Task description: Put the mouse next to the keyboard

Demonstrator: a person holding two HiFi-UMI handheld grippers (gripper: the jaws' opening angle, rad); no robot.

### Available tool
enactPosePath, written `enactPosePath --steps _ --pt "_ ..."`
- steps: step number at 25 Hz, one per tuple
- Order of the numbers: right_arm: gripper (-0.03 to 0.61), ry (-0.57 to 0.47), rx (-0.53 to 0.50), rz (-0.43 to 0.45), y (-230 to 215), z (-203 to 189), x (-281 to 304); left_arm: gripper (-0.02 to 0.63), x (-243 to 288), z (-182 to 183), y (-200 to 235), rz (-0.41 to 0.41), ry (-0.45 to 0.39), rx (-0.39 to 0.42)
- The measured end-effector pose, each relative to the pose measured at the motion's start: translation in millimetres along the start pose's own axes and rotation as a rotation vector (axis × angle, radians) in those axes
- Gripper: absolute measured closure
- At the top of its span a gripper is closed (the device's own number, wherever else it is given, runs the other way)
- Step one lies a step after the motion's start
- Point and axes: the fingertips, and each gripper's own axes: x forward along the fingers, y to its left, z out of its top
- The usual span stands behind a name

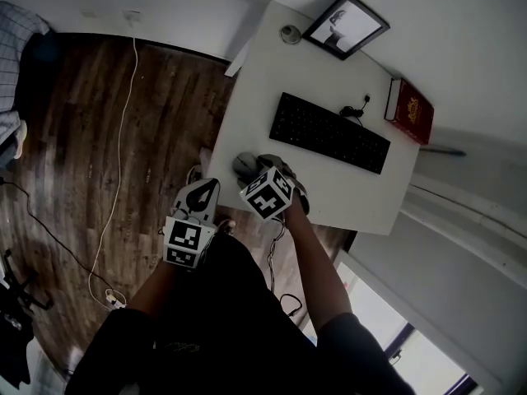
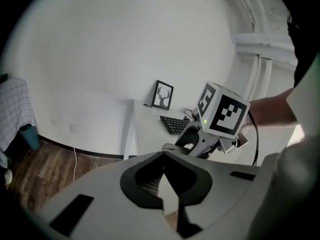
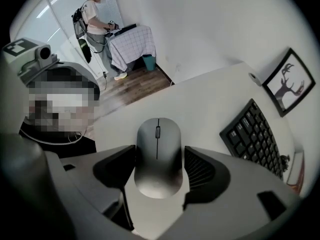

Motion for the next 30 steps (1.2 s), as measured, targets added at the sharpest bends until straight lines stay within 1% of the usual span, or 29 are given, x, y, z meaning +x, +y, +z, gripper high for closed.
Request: enactPosePath --steps 3,6,13,18,23,25,30 --pt "0.262 0.034 0.002 -0.006 2 1 1 0.612 3 0 2 -0.004 0.011 0.003" --pt "0.278 0.056 -0.005 0.006 5 2 2 0.612 5 3 2 -0.012 0.015 0.011" --pt "0.287 0.056 0.003 0.005 5 0 2 0.612 6 11 6 -0.035 0.016 0.029" --pt "0.290 0.033 0.031 -0.017 6 2 0 0.612 5 16 15 -0.037 0.006 0.049" --pt "0.293 -0.022 0.070 -0.051 0 9 -7 0.612 7 23 21 -0.036 -0.001 0.055" --pt "0.310 -0.043 0.092 -0.063 -4 12 -11 0.612 7 25 22 -0.033 -0.001 0.053" --pt "0.311 -0.057 0.105 -0.061 -11 9 -13 0.612 7 32 16 -0.028 -0.015 0.068"
